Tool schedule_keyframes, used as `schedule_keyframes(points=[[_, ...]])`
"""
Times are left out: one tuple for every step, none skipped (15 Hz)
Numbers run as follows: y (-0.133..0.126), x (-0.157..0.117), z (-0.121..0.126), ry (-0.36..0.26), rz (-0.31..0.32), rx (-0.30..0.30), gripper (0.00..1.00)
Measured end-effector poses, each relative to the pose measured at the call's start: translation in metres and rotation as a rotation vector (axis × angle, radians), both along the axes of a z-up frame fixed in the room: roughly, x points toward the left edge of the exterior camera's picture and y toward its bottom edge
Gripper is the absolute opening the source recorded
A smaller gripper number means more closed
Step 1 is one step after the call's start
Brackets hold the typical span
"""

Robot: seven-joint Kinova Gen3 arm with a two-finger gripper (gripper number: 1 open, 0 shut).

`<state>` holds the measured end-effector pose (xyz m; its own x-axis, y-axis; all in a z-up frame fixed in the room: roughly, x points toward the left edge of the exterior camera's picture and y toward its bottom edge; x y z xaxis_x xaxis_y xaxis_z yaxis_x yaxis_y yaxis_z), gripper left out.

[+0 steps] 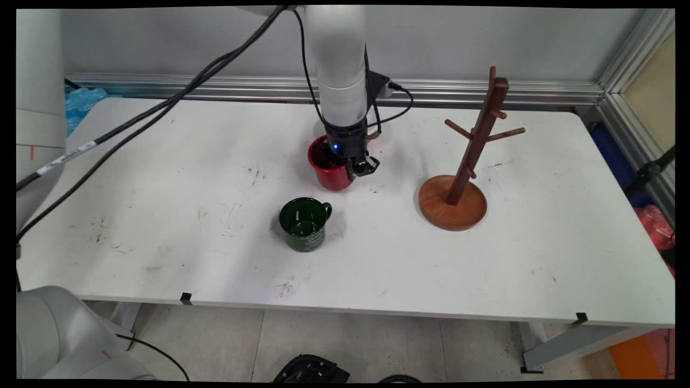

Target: Place the picked object on the table

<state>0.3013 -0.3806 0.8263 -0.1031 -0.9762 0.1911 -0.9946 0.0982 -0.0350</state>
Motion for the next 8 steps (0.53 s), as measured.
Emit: schedule_keyframes(points=[[-0.001, 0.000, -0.003, -0.001, -0.002, 0.010, 0.00], [-0.002, 0.001, -0.007, -0.003, -0.005, 0.020, 0.00], [-0.003, 0.002, -0.010, -0.005, -0.006, 0.030, 0.00], [-0.004, 0.003, -0.012, -0.007, -0.007, 0.038, 0.00], [-0.005, 0.003, -0.015, -0.008, -0.006, 0.045, 0.00], [-0.007, 0.004, -0.017, -0.010, -0.007, 0.051, 0.00], [-0.007, 0.004, -0.018, -0.011, -0.008, 0.056, 1.00], [-0.009, 0.005, -0.020, -0.013, -0.009, 0.059, 1.00]])
